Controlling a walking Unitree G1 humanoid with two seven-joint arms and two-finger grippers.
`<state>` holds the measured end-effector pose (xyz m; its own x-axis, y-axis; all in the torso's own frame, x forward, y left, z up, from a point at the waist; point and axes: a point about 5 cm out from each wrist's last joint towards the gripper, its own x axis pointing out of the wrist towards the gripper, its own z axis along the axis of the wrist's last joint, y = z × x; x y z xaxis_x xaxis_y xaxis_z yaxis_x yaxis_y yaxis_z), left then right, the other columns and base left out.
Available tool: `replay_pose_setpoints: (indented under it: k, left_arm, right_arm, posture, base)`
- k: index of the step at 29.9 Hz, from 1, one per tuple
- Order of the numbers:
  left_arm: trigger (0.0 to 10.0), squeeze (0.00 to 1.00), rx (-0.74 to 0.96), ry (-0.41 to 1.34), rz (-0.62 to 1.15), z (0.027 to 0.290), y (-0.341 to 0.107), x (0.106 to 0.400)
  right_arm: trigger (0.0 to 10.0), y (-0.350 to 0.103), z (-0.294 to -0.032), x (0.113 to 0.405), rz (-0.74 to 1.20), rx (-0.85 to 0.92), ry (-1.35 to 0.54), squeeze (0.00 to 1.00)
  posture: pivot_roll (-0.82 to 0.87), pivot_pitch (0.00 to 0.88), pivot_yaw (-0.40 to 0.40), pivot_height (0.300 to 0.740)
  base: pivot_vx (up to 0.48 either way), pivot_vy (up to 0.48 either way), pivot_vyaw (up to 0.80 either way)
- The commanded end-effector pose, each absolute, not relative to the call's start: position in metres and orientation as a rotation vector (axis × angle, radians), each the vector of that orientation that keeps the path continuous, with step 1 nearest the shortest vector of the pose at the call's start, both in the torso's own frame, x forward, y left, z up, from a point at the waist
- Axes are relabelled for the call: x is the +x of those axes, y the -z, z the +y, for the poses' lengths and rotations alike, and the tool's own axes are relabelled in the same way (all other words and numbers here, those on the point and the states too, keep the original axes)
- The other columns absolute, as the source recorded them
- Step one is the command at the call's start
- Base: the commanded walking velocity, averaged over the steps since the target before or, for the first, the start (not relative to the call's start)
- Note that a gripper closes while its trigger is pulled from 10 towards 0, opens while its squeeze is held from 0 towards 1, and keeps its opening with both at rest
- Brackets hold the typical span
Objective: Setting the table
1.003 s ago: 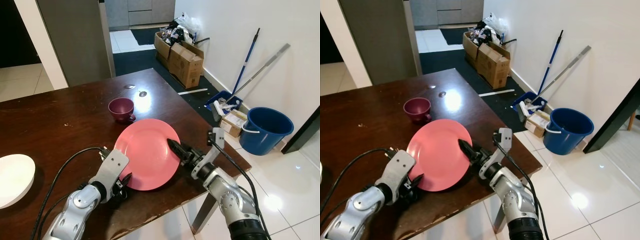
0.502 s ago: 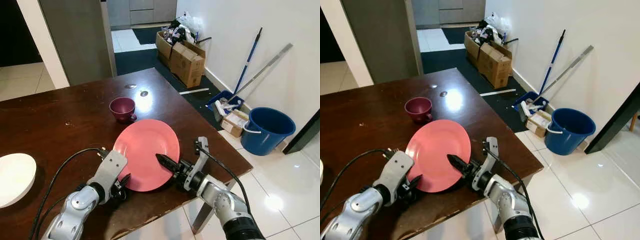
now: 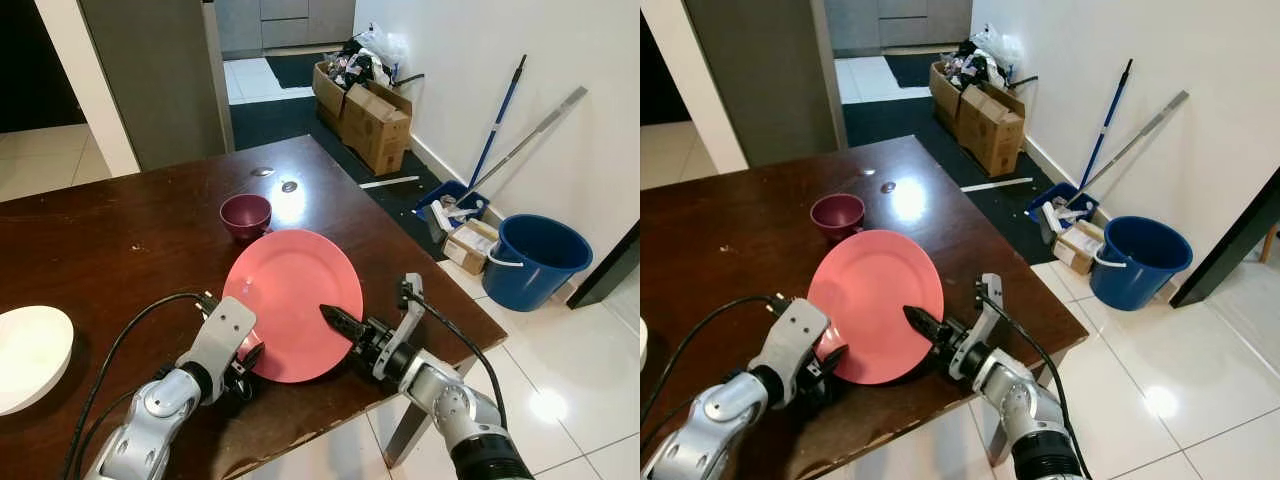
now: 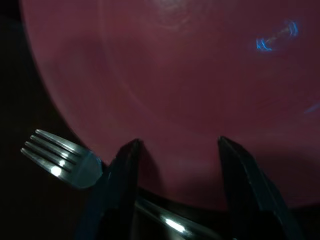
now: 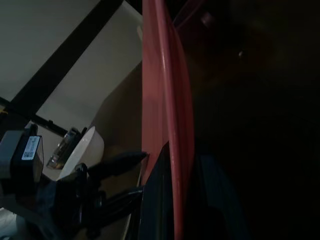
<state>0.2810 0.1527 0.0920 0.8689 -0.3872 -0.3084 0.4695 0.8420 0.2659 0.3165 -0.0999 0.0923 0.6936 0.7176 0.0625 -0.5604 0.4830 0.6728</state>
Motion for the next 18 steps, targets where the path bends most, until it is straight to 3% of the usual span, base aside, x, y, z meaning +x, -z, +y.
replay_pose_setpoints:
  k: [1, 2, 8, 11, 12, 13, 14, 15, 16, 18]
  left_arm:
    - [10.0, 0.00, 0.280, 0.465, 0.203, 0.154, -0.101, 0.280]
    - [10.0, 0.00, 0.208, 0.492, 0.089, 0.154, -0.134, 0.282]
    - [10.0, 0.00, 0.092, 0.608, -0.099, 0.159, -0.203, 0.275]
    - [10.0, 0.00, 0.018, 0.656, -0.212, 0.174, -0.248, 0.268]
    - [10.0, 0.00, 0.000, 0.648, -0.236, 0.180, -0.256, 0.266]
    - [10.0, 0.00, 0.000, 0.648, -0.236, 0.180, -0.256, 0.266]
    - [10.0, 0.00, -0.017, 0.621, -0.247, 0.186, -0.259, 0.267]
    - [10.0, 0.00, -0.017, 0.621, -0.247, 0.186, -0.259, 0.267]
    - [10.0, 0.00, -0.042, 0.483, -0.215, 0.199, -0.248, 0.275]
    - [10.0, 0.00, -0.051, 0.390, -0.182, 0.204, -0.238, 0.279]
  right_arm:
    - [0.0, -0.105, -0.101, 0.319, 0.158, 0.744, -0.792, 0.00]
    - [0.0, -0.110, -0.102, 0.319, 0.129, 0.743, -0.782, 0.00]
    - [0.0, -0.126, -0.106, 0.317, 0.056, 0.741, -0.773, 0.00]
    - [0.0, -0.145, -0.109, 0.315, -0.024, 0.710, -0.761, 0.00]
    - [2.0, -0.153, -0.111, 0.314, -0.053, 0.687, -0.748, 0.00]
    - [2.0, -0.153, -0.111, 0.314, -0.053, 0.687, -0.748, 0.00]
    - [10.0, -0.160, -0.112, 0.314, -0.081, 0.661, -0.739, 0.00]
    - [10.0, -0.160, -0.112, 0.314, -0.081, 0.661, -0.739, 0.00]
    - [10.0, -0.177, -0.117, 0.311, -0.150, 0.618, -0.713, 0.00]
    - [10.0, -0.187, -0.119, 0.308, -0.183, 0.601, -0.706, 0.00]
  posture:
    - [0.06, 0.023, 0.075, 0.740]
    - [0.05, 0.023, 0.076, 0.740]
    - [0.05, 0.023, 0.076, 0.740]
    - [0.05, 0.020, 0.079, 0.740]
    - [0.05, 0.019, 0.081, 0.740]
    - [0.05, 0.019, 0.081, 0.740]
    - [0.06, 0.017, 0.080, 0.740]
    - [0.06, 0.017, 0.080, 0.740]
    - [0.05, 0.015, 0.080, 0.740]
    - [0.04, 0.015, 0.079, 0.740]
  base:
    - [0.000, 0.000, 0.00]
    - [0.000, 0.000, 0.00]
    - [0.000, 0.000, 0.00]
    - [0.000, 0.000, 0.00]
    - [0.000, 0.000, 0.00]
    - [0.000, 0.000, 0.00]
    - [0.000, 0.000, 0.00]
    - [0.000, 0.000, 0.00]
    - [0.000, 0.000, 0.00]
    - [0.000, 0.000, 0.00]
